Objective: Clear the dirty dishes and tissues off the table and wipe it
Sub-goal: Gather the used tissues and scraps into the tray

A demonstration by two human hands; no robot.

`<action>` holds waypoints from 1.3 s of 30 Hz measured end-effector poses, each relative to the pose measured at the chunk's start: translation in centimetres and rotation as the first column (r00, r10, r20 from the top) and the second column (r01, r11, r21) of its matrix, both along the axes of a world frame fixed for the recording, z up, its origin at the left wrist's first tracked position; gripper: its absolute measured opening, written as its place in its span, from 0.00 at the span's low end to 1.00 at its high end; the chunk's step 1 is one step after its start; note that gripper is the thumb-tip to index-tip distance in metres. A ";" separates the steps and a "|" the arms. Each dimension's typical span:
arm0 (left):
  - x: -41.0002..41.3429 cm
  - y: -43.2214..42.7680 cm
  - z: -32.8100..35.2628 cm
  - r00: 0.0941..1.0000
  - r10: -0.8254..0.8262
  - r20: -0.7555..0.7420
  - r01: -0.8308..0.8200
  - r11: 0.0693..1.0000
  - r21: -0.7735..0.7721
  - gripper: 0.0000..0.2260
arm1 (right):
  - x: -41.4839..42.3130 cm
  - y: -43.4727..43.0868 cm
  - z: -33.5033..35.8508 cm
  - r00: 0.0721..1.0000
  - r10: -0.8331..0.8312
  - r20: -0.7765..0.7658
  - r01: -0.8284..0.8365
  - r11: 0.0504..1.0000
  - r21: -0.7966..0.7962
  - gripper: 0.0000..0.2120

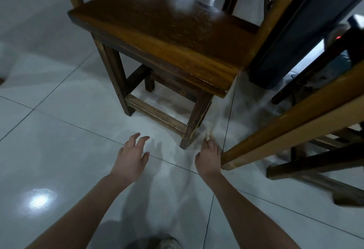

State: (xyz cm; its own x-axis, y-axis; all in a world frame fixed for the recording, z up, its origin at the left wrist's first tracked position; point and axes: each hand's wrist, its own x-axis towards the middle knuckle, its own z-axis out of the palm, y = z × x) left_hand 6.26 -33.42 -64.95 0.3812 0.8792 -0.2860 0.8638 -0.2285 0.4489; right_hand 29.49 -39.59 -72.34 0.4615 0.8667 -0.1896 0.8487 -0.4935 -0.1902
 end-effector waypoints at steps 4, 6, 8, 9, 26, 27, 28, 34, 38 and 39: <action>-0.4 -0.9 3.3 0.999 -0.025 0.021 0.025 0.999 0.023 0.22 | -0.7 -1.8 4.5 0.996 0.077 0.034 -0.079 0.996 0.046 0.27; -0.8 -1.3 5.3 0.999 -0.035 0.022 0.035 0.999 0.022 0.21 | -0.9 -2.7 7.1 0.994 0.108 0.018 -0.109 0.992 0.061 0.26; -1.2 -1.9 7.8 0.999 -0.049 0.020 0.048 0.999 0.018 0.21 | -1.3 -3.8 10.4 0.992 0.126 -0.002 -0.126 0.989 0.077 0.25; -1.5 -2.2 9.4 0.998 -0.051 0.021 0.051 0.999 0.012 0.21 | -1.6 -4.4 12.4 0.991 0.132 -0.016 -0.130 0.988 0.080 0.24; -2.8 -11.8 47.3 0.990 -0.141 0.000 0.141 0.990 0.007 0.21 | -5.7 -15.7 53.1 0.980 0.141 -0.142 -0.136 0.990 0.045 0.23; -2.5 -12.4 49.4 0.989 -0.145 0.005 0.145 0.989 0.013 0.21 | -5.7 -16.3 55.4 0.981 0.134 -0.143 -0.126 0.990 0.061 0.25; -2.3 -12.9 51.4 0.988 -0.152 0.006 0.152 0.988 0.024 0.21 | -5.6 -16.9 57.4 0.980 0.137 -0.146 -0.125 0.988 0.087 0.25; 0.1 -14.4 60.3 0.977 -0.213 0.018 0.211 0.975 0.062 0.21 | -3.6 -20.2 66.6 0.980 0.185 -0.066 -0.171 0.970 0.175 0.25; 2.7 -15.2 63.7 0.966 -0.252 0.055 0.246 0.964 0.097 0.22 | -1.2 -22.0 70.5 0.990 0.144 -0.012 -0.137 0.962 0.235 0.25; 3.4 -15.5 64.3 0.964 -0.259 0.060 0.252 0.962 0.109 0.22 | -0.5 -22.6 71.2 0.991 0.131 -0.006 -0.126 0.960 0.250 0.24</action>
